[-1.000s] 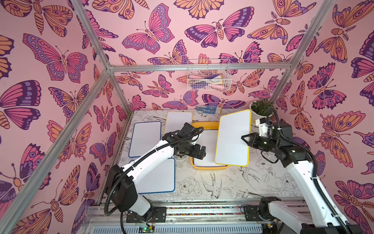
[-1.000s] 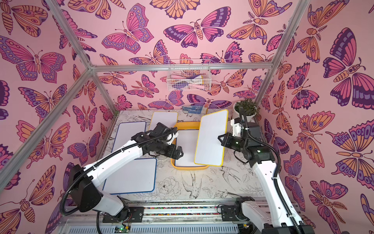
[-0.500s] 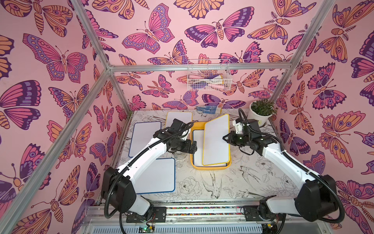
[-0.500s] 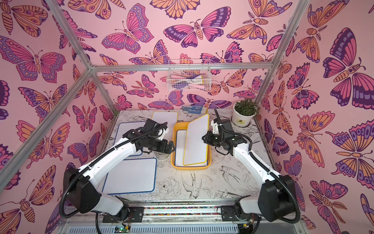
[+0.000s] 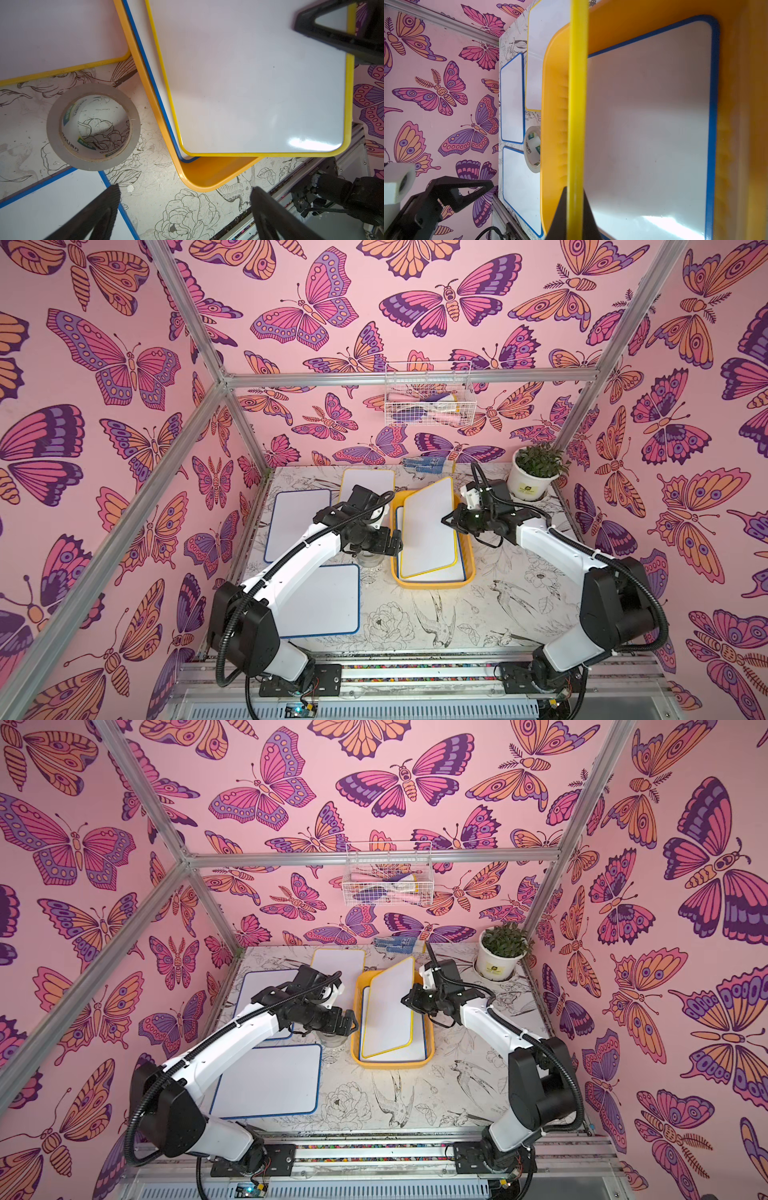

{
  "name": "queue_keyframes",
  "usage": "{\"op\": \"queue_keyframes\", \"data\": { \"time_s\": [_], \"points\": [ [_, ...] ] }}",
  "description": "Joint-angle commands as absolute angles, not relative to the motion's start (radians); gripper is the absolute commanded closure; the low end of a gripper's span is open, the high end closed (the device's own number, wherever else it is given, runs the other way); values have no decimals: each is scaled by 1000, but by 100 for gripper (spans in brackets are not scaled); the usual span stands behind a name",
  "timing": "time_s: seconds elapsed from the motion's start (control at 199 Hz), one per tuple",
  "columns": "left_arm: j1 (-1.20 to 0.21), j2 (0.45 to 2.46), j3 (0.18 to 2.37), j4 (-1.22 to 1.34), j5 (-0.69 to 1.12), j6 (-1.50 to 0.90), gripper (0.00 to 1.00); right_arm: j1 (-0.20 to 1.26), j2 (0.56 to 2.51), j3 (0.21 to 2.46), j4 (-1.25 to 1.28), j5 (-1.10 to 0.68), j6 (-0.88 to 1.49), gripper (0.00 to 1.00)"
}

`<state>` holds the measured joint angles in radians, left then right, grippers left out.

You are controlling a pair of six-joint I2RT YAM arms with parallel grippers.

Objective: Put the whiteboard into the storage box
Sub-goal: Place the whiteboard in the storage box.

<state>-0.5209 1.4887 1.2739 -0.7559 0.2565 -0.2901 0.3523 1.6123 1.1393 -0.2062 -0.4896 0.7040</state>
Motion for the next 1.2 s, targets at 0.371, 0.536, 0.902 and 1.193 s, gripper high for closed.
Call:
{"op": "queue_keyframes", "data": {
  "time_s": [0.371,0.536,0.902,1.193],
  "points": [
    [-507,1482,1252,-752,285,-302,0,344,1720,1191,-198,-526,646,81],
    [-506,1485,1252,-752,283,-303,0,328,1722,1164,-174,-517,650,69],
    [-503,1494,1253,-752,287,-304,0,323,1715,1119,-161,-437,634,34],
    [-503,1525,1252,-752,282,-317,0,326,1615,1051,-176,-279,587,1]
  ]
}}
